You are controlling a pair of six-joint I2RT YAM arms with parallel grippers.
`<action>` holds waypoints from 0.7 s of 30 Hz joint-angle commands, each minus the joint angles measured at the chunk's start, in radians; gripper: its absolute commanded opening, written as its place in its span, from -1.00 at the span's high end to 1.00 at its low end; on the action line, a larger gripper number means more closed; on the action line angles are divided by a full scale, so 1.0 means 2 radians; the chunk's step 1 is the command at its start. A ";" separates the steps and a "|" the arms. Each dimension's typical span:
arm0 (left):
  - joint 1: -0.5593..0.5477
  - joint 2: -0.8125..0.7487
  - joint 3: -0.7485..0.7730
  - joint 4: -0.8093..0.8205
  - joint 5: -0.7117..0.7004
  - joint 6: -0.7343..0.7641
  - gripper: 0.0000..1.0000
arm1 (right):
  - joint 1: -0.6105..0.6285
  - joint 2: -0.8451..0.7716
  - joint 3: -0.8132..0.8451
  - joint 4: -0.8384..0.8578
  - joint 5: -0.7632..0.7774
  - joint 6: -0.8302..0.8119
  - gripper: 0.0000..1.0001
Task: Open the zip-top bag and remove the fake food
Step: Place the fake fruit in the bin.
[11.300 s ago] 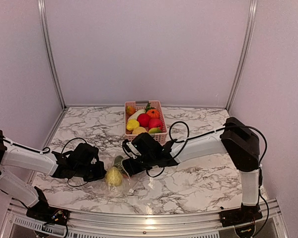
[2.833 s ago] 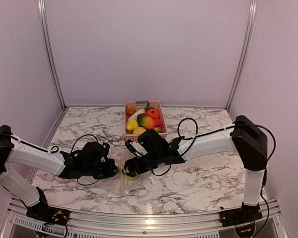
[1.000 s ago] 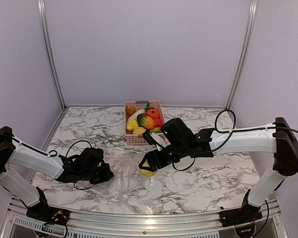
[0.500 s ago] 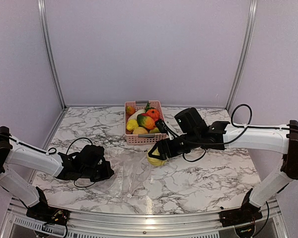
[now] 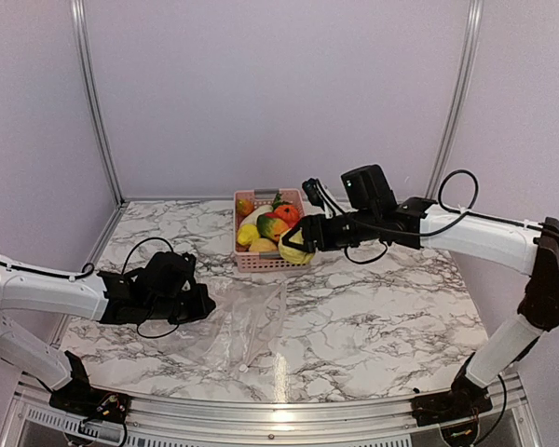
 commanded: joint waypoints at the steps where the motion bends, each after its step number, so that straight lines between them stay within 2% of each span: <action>1: 0.007 -0.026 0.039 -0.047 -0.013 0.030 1.00 | -0.040 0.047 0.078 0.043 -0.001 -0.012 -0.03; 5: 0.012 -0.048 0.066 -0.080 -0.019 0.050 1.00 | -0.072 0.097 0.126 0.086 0.006 -0.006 -0.03; 12: 0.016 -0.097 0.099 -0.119 -0.033 0.067 1.00 | -0.110 0.212 0.239 0.113 0.026 -0.014 -0.04; 21: 0.017 -0.158 0.111 -0.156 -0.057 0.071 0.92 | -0.130 0.351 0.367 0.134 0.029 -0.008 -0.04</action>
